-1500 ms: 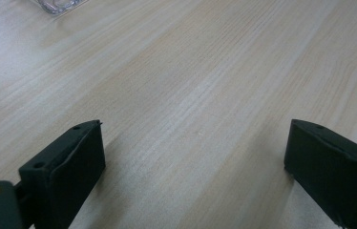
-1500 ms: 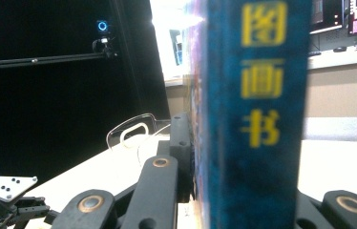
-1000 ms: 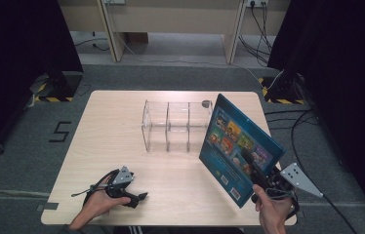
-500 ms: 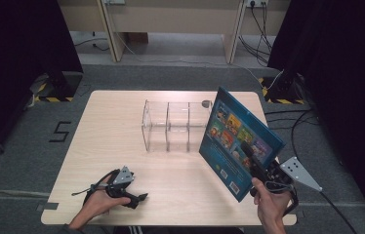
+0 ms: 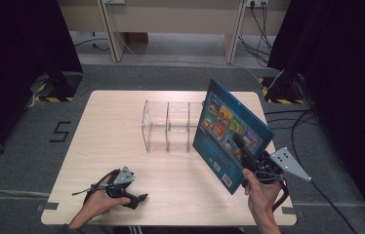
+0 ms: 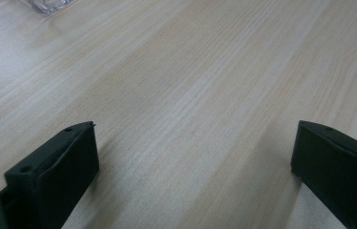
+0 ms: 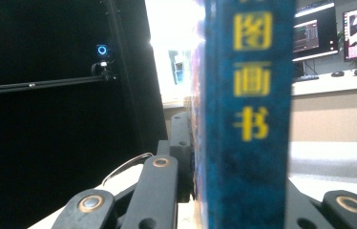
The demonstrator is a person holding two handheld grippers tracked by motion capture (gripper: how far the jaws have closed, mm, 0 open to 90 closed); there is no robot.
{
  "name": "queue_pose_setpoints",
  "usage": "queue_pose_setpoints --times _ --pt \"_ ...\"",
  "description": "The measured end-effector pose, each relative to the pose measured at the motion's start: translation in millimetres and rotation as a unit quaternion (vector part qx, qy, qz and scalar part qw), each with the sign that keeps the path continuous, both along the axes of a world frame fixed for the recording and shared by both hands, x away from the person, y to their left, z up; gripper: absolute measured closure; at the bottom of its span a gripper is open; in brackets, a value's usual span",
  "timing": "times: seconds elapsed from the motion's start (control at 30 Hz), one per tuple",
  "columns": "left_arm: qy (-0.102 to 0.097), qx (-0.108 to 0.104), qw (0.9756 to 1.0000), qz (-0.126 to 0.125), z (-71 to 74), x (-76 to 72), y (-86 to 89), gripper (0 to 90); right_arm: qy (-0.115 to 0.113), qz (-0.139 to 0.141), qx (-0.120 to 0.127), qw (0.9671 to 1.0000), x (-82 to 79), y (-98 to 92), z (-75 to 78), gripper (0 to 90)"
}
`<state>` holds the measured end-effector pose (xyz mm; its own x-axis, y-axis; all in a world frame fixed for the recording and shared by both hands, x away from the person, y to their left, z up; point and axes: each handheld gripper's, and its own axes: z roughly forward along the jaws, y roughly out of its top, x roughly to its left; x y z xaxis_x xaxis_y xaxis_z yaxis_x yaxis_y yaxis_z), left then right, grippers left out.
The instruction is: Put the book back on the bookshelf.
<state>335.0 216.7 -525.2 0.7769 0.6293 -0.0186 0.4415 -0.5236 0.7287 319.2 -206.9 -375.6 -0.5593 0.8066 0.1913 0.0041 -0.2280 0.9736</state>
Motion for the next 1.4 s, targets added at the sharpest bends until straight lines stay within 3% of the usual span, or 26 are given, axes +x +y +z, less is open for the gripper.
queue_pose_setpoints --times 0.47,1.4 --pt "0.0 0.001 1.0 -0.001 0.0 0.0 -0.1 0.0 -0.004 -0.018 -0.005 0.9998 25.8 15.7 3.9 82.1" --pt "0.0 0.0 1.0 -0.001 -0.1 -0.2 -0.1 0.0 0.001 -0.057 -0.014 0.9983 71.2 44.8 -3.4 82.3"
